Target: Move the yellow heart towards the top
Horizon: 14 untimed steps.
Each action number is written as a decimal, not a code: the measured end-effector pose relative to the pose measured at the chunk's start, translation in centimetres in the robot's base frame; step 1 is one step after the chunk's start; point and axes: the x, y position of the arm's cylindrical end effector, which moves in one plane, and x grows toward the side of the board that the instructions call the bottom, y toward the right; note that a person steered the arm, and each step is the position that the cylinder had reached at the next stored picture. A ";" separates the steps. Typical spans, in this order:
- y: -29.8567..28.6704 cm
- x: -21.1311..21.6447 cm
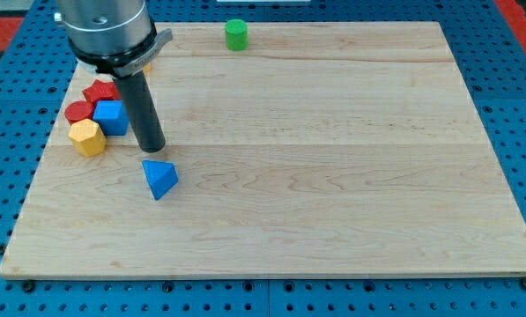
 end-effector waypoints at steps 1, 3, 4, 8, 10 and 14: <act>0.0 -0.8; 1.1 -0.9; 3.1 -3.2; 4.0 -22.1; 10.0 -20.2; 7.1 -13.3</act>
